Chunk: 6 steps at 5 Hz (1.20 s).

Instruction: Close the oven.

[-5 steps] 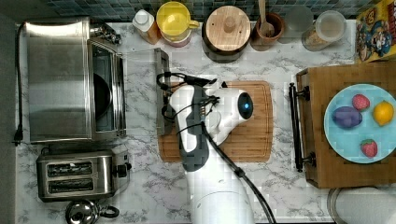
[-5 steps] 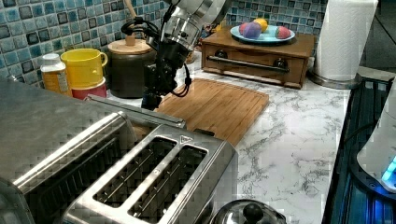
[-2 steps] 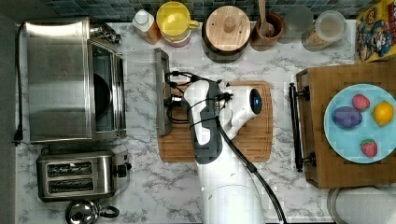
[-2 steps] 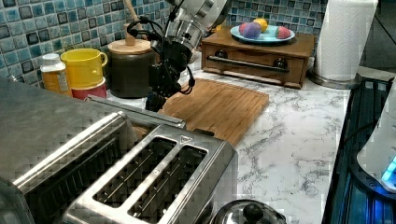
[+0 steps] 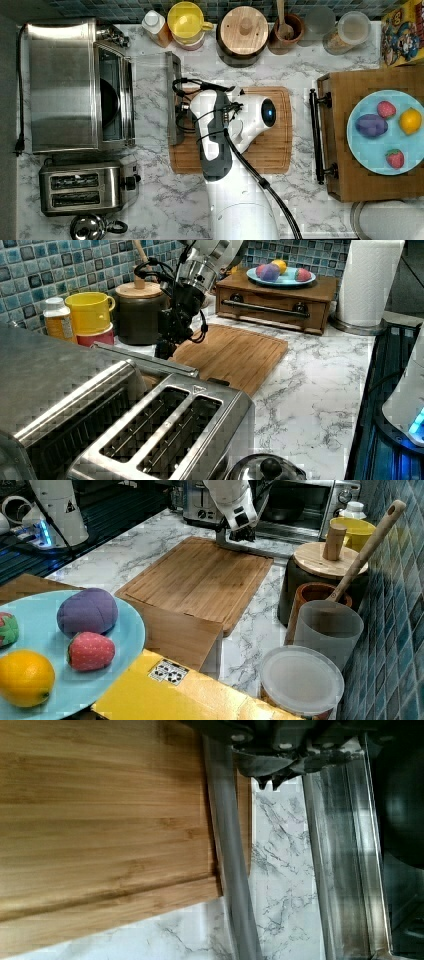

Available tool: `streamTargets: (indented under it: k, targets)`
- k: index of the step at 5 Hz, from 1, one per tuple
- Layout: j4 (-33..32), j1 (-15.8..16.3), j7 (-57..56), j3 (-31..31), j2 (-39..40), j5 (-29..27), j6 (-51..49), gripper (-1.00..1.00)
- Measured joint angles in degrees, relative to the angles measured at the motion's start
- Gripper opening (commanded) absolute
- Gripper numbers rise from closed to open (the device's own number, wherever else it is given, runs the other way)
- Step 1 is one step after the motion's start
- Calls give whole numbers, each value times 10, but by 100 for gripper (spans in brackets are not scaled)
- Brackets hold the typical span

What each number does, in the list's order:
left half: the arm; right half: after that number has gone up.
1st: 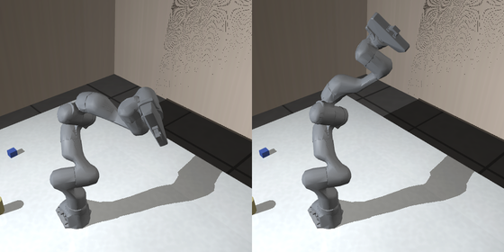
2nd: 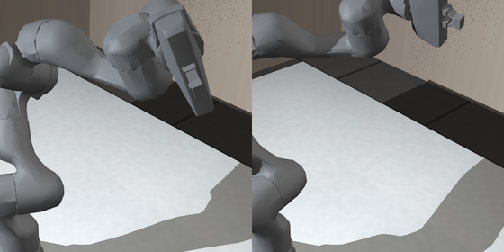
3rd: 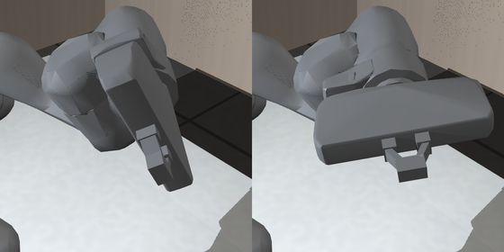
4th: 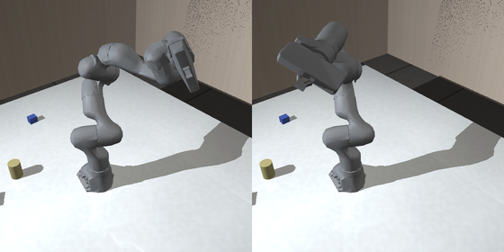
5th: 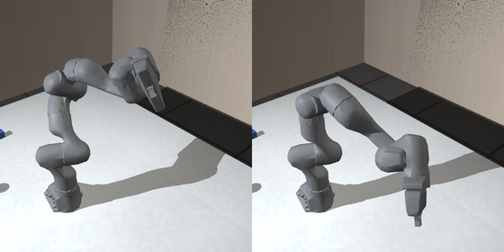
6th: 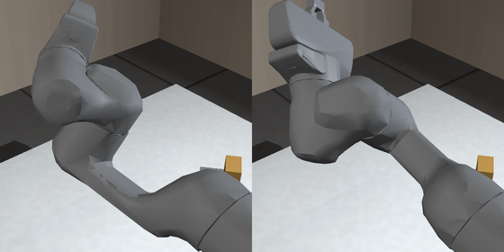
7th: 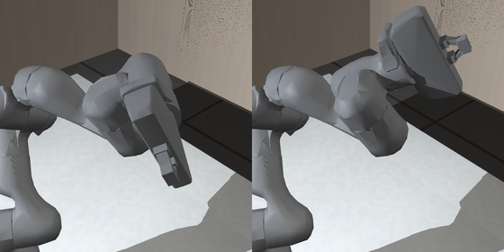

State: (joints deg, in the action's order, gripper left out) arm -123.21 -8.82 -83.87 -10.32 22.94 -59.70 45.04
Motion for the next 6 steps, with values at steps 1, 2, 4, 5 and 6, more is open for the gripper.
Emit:
streamTargets:
  k: [1, 2, 4, 5, 6]
  targets:
    - [-16, -2, -3, -11, -18, 1, 20, -100]
    - [-29, -7, 1, -28, -57, 1, 22, -100]
    - [-27, 20, 156, -79, -129, 187, 62, -100]
    - [-18, 66, 354, -92, -144, 396, 101, -100]
    - [-11, 100, 478, -107, -158, 505, 118, -100]
